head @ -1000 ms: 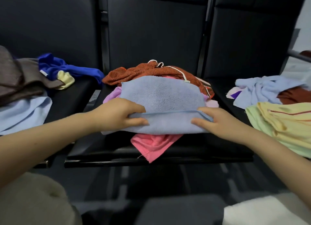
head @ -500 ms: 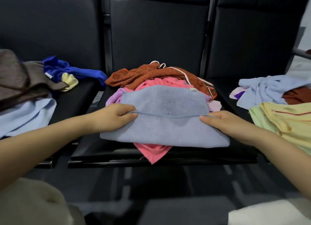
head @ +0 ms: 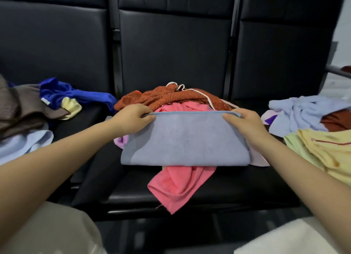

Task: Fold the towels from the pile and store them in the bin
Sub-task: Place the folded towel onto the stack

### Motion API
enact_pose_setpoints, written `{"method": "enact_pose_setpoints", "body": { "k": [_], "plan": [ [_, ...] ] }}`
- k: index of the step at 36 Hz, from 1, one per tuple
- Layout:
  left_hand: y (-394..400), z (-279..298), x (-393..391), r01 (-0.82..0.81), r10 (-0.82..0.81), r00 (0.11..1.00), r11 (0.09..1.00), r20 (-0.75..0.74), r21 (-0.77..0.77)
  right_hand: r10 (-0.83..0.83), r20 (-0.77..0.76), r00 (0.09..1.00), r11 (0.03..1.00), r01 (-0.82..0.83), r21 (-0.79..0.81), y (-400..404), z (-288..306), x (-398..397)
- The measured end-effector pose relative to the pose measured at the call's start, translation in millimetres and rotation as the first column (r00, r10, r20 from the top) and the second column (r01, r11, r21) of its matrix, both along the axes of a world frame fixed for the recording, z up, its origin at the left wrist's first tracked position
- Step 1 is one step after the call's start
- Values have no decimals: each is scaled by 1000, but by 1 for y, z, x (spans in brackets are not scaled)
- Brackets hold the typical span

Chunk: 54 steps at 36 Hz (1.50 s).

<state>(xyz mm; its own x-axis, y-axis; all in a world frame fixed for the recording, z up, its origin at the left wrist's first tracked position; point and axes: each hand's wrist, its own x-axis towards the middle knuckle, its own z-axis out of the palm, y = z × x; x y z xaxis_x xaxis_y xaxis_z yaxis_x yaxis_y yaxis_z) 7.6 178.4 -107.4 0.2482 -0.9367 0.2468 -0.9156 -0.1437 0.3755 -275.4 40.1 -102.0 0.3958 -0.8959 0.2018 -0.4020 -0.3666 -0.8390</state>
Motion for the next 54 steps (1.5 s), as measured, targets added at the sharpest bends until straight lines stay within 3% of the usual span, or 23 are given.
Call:
{"method": "enact_pose_setpoints", "body": {
  "k": [4, 10, 14, 19, 22, 25, 29, 31, 34, 37, 41, 48, 51, 54],
  "plan": [
    [-9, -14, 4, -56, 56, 998, 998, -2, 41, -47, -118, 992, 990, 31, -141, -14, -14, 8],
    [-8, -33, 8, -171, 167, 970, 985, -174, -9, -108, -181, 978, 993, 97, -69, -13, -11, 6],
    [4, -37, 6, -361, 341, 811, 931, -475, 50, -106, -203, 973, 986, 129, 103, -5, -10, 1],
    [15, -37, 1, -361, 336, 700, 928, -630, 92, -95, 73, 993, 858, 44, 512, 8, -8, -17],
    [20, -36, -4, -366, 356, 600, 918, -716, 150, -52, 128, 990, 778, -40, 627, 12, -9, -28],
    [26, -36, -8, -332, 333, 601, 931, -727, 152, -57, 204, 977, 821, -70, 566, 19, -10, -30],
    [32, -37, -11, -341, 261, 778, 940, -571, -35, -56, 170, 984, 959, 6, 282, 28, -7, -29],
    [33, -34, -14, -341, 221, 815, 930, -535, -134, -9, 141, 990, 953, -34, 300, 28, -6, -31],
    [32, -33, -15, -357, 203, 741, 926, -641, -119, 94, 39, 995, 886, -102, 452, 31, -12, -36],
    [33, -34, -16, -324, 212, 708, 945, -674, -43, 89, -20, 996, 893, -71, 444, 31, -18, -37],
    [31, -31, -16, -315, 205, 635, 949, -745, -7, -61, 164, 984, 875, -26, 484, 27, -4, -32],
    [27, -30, -31, -286, 160, 418, 958, -894, 38, -139, 99, 985, 975, 119, 185, 14, 24, -23],
    [28, -32, -34, -260, 181, 334, 961, -925, 94, -50, 122, 991, 995, 38, 97, 26, 32, -9],
    [26, -32, -29, -333, 205, 313, 938, -927, 94, 174, 278, 945, 965, -219, 141, 45, 39, 12]
  ]
}}
